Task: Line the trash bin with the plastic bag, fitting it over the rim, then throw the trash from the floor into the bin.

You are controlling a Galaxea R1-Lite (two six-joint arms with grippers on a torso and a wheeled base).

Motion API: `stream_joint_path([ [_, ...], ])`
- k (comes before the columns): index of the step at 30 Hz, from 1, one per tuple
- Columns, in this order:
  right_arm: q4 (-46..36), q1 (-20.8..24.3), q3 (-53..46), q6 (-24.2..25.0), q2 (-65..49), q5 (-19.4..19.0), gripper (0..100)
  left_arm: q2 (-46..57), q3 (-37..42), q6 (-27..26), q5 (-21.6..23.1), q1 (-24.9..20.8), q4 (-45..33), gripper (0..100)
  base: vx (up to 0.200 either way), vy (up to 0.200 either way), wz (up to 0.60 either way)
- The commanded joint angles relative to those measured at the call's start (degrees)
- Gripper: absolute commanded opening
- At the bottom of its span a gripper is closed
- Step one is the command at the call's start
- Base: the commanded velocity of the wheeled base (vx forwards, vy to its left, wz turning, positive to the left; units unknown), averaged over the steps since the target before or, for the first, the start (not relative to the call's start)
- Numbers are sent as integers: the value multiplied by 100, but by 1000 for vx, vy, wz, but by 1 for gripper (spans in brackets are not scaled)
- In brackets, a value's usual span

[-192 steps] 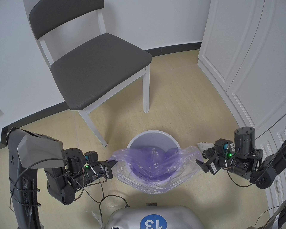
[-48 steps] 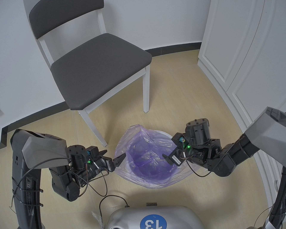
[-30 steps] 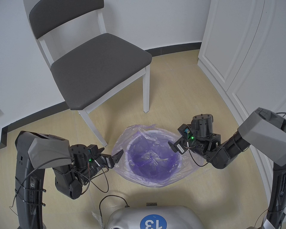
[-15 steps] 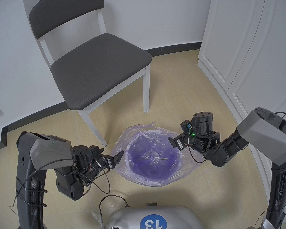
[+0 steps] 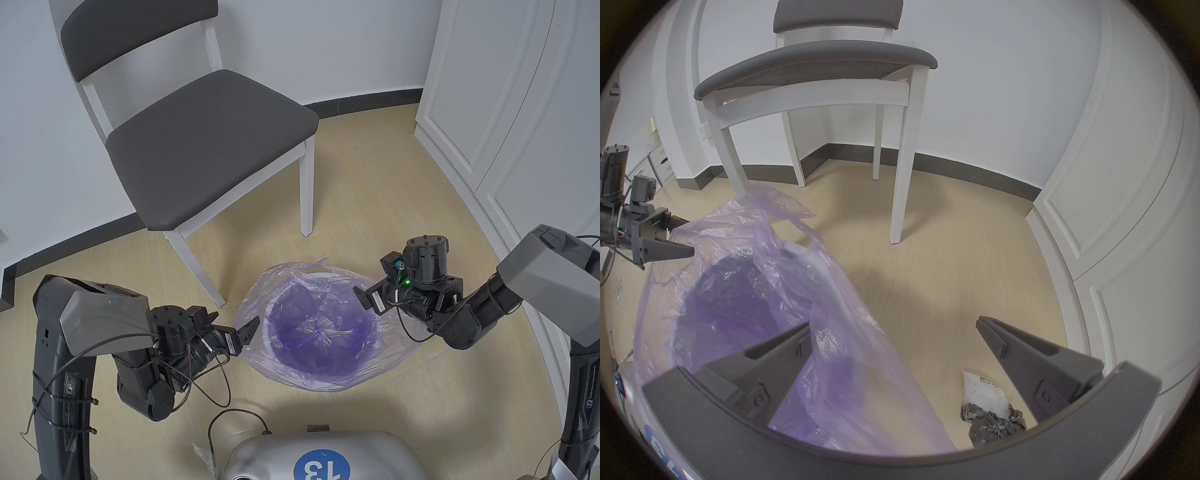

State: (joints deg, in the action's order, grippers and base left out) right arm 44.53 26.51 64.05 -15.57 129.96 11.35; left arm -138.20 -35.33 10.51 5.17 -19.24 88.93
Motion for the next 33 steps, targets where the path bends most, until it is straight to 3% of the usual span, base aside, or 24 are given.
stream_joint_path([
  [1,3,-6,2,1,38,-1,100,48,8,4,-16,-54,107,100,0,0,0],
  [33,47,-85,380,-52,82,8,100,22,-9,-5,-86,-10,107,100,0,0,0],
])
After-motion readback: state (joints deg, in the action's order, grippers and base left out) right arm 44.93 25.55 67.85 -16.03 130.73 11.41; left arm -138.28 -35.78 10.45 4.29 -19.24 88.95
